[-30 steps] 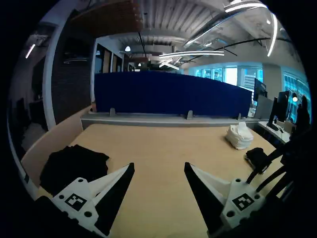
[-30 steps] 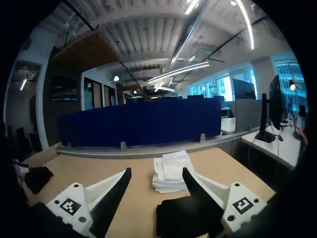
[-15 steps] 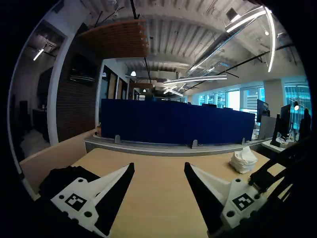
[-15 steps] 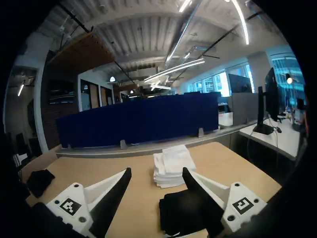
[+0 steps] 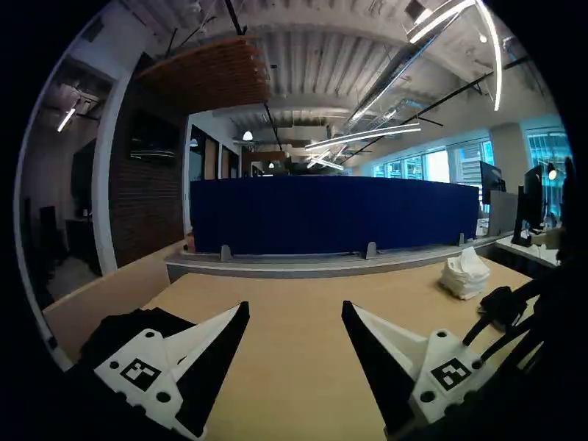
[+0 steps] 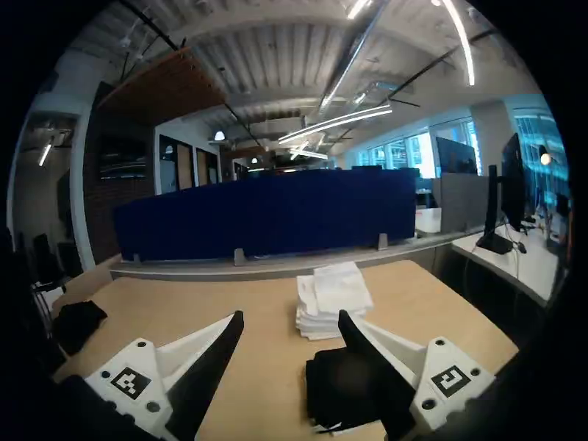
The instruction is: Fold towel
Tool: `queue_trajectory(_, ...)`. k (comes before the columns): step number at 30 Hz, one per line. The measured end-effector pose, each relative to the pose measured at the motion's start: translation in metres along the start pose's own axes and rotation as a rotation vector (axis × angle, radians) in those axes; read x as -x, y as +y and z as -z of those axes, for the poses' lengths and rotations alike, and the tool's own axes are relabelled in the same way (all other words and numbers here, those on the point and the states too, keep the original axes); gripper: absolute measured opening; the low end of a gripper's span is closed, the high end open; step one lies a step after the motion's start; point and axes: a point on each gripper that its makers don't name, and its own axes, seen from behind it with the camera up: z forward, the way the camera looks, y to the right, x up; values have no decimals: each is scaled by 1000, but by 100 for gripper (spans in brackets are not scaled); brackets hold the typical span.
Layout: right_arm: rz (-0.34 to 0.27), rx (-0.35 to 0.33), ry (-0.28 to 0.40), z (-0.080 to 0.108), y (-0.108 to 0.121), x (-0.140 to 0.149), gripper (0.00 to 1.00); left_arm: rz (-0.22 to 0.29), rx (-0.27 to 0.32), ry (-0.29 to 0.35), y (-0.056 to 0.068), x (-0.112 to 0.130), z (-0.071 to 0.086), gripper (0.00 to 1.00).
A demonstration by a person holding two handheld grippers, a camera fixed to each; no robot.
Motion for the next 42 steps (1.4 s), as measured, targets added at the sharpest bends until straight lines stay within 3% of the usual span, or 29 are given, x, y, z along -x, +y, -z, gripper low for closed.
queue_trajectory(9, -12, -14, -31, 12, -7, 9, 100, 7, -1, 29, 7, 17, 0, 93)
queue_trajectory(18, 31, 39, -84, 12, 8, 31, 100, 2, -13, 57, 8, 37, -5, 93)
queue_trajectory(33, 45, 6, -70, -10, -10, 42, 100, 18, -11, 88, 18, 72, -21, 93)
queue_trajectory(42, 40, 1, -55, -18, -8, 44, 100, -12, -16, 97, 17, 88, -33, 93)
